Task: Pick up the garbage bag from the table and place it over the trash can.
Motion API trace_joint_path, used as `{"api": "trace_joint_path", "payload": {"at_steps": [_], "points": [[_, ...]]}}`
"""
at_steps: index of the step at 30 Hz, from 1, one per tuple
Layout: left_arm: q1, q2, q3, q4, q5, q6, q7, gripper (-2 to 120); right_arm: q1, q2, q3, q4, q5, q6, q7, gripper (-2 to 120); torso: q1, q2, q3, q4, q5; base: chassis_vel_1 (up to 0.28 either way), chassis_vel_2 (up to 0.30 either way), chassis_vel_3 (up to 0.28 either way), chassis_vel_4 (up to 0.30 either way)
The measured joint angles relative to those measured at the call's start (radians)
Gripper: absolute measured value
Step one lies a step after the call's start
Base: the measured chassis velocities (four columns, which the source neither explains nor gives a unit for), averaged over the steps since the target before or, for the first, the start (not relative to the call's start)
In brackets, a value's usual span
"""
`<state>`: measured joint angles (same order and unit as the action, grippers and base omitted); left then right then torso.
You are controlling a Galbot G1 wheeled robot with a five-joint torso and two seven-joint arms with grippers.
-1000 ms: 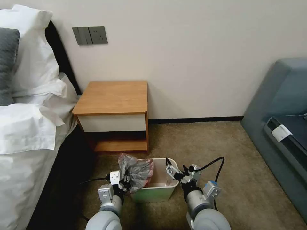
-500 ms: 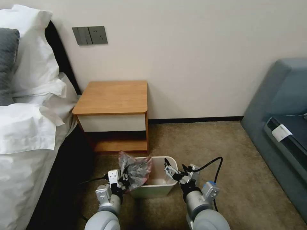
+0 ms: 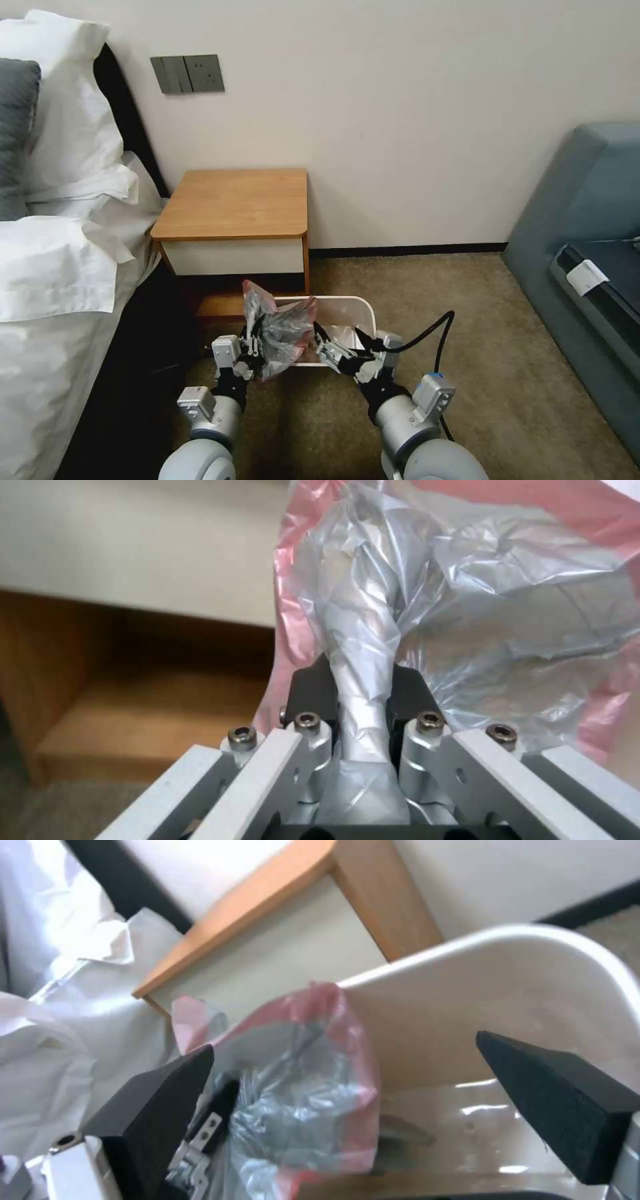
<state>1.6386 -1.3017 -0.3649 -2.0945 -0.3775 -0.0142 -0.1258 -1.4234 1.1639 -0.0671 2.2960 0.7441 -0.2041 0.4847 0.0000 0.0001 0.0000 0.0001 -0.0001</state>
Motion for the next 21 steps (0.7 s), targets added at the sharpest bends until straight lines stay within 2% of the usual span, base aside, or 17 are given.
{"api": "trace_joint_path", "payload": {"at_steps": [9, 21], "points": [[0.04, -0.002, -0.013, -0.03, 0.087, -0.042, 0.04, 9, 0.124, 0.0, -0.056, -0.082, 0.017, -0.046, 0.045, 100, 0.0, 0.0, 0.0, 0.0, 0.0001, 0.0, 0.0, 0.0, 0.0], [0.057, -0.007, -0.026, -0.048, 0.116, -0.075, 0.056, 9, 0.222, 0.039, -0.116, -0.158, 0.077, -0.074, 0.093, 99, 0.0, 0.0, 0.0, 0.0, 0.0, 0.0, 0.0, 0.0, 0.0]]}}
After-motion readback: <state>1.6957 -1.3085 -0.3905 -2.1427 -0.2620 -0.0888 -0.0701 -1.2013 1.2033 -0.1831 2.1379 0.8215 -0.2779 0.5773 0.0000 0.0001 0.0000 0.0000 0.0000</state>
